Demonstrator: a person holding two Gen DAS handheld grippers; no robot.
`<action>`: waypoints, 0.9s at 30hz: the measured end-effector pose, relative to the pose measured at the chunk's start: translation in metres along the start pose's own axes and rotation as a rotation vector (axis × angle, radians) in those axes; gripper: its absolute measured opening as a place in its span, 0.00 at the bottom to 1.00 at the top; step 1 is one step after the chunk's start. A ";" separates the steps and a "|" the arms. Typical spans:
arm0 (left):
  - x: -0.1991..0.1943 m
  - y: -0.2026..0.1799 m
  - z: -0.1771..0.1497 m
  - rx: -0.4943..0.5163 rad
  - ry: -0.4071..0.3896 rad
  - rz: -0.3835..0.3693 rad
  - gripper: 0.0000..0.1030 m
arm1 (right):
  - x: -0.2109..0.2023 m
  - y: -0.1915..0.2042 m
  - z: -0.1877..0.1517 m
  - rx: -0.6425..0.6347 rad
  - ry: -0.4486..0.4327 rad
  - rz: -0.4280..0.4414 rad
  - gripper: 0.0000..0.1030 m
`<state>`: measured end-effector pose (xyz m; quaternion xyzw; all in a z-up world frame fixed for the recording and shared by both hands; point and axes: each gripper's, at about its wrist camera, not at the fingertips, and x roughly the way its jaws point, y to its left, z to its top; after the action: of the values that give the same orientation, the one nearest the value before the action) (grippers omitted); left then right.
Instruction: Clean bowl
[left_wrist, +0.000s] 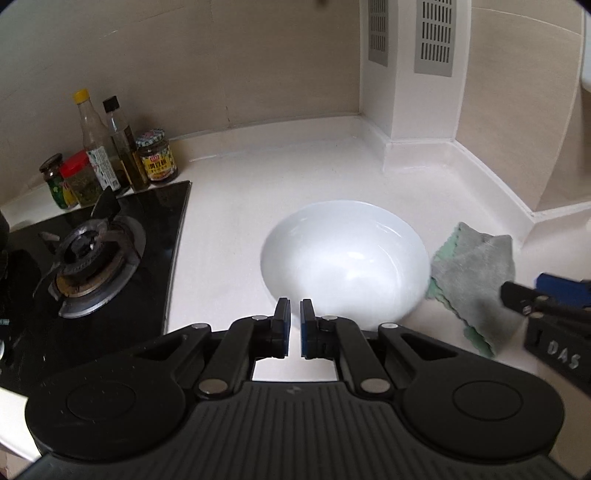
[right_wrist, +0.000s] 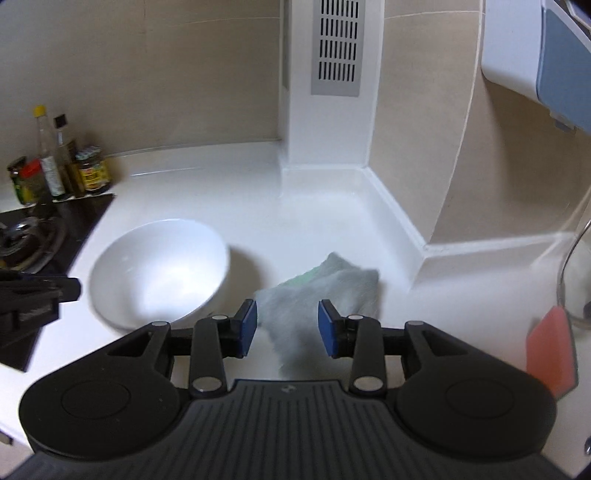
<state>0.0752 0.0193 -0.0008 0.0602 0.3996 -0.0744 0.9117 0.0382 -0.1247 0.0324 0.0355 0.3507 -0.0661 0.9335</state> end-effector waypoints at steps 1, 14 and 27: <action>-0.003 -0.002 -0.003 -0.006 0.005 0.003 0.05 | -0.003 -0.001 -0.004 0.007 0.001 0.014 0.31; -0.038 -0.028 -0.062 -0.075 0.105 0.014 0.05 | -0.054 -0.022 -0.063 0.026 0.081 0.062 0.31; -0.083 -0.040 -0.077 -0.090 0.021 0.022 0.04 | -0.088 -0.027 -0.069 -0.033 -0.013 0.036 0.31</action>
<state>-0.0433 0.0002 0.0070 0.0243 0.4115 -0.0456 0.9099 -0.0765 -0.1351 0.0378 0.0258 0.3450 -0.0436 0.9372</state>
